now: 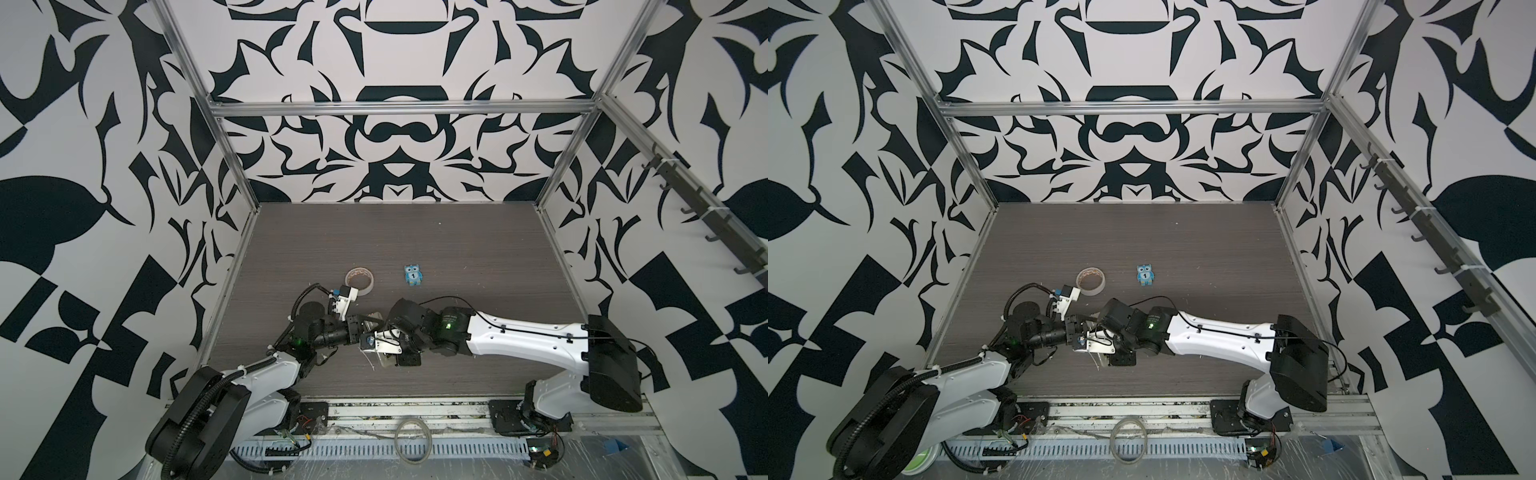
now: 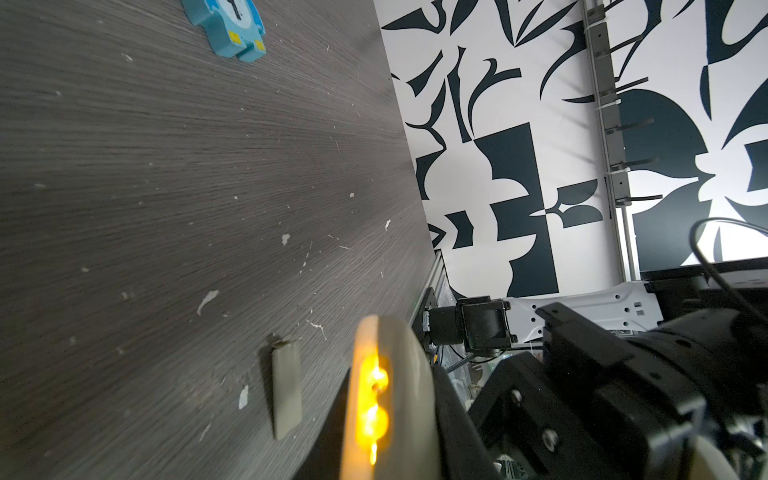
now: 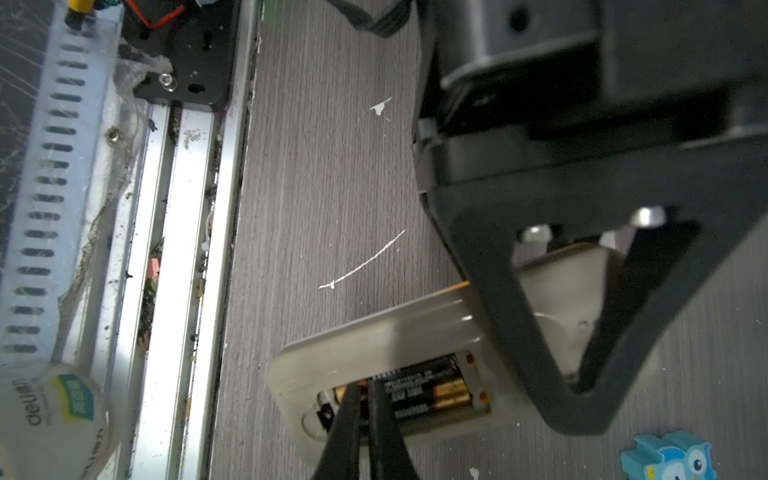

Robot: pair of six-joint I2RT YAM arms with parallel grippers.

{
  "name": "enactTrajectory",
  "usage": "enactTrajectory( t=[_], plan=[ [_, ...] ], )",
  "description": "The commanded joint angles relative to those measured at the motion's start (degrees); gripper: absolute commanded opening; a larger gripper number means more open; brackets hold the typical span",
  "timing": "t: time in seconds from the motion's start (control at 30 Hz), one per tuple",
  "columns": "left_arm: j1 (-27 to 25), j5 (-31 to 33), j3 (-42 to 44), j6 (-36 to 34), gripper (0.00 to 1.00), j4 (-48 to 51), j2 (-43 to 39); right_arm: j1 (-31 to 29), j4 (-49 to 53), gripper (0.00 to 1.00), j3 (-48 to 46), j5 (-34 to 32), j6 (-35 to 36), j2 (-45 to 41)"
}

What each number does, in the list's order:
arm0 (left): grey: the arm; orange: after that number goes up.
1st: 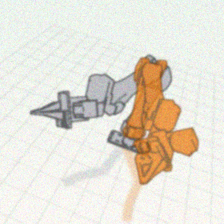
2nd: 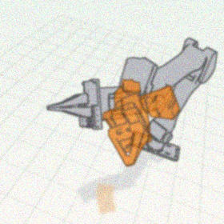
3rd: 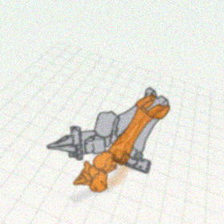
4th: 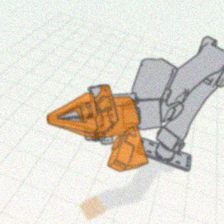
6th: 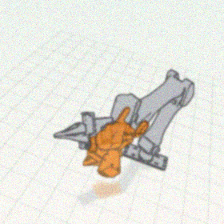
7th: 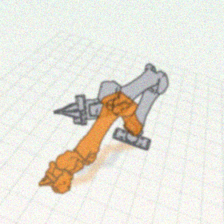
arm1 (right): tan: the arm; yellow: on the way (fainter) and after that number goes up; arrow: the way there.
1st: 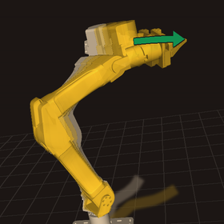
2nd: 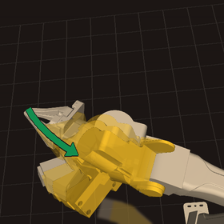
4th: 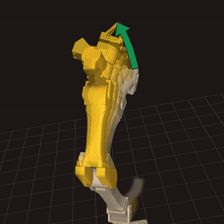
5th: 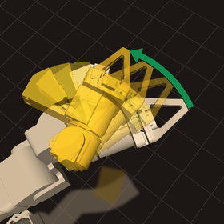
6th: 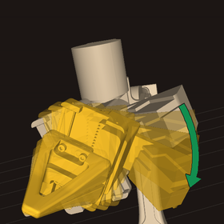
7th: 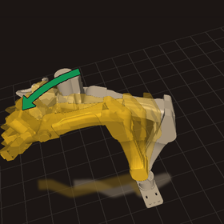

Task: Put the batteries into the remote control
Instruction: 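Press both batteries down into the compartment with the closed right gripper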

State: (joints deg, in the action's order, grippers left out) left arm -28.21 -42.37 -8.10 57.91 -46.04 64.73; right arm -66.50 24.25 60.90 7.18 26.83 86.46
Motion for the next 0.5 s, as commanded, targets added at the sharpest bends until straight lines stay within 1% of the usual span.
enactTrajectory(
  t=[0.0, 0.47],
  plan=[
    [-0.97, -4.82, -0.87, 3.02, 0.00, -6.87, -0.82, 0.30, -1.14, 0.09, 1.15, -3.84, 0.15, 2.30],
    [-0.97, -4.24, -0.84, 2.54, 0.00, -6.08, -0.88, 0.30, -1.31, 0.07, 2.72, -5.79, -1.17, 4.16]
  ],
)
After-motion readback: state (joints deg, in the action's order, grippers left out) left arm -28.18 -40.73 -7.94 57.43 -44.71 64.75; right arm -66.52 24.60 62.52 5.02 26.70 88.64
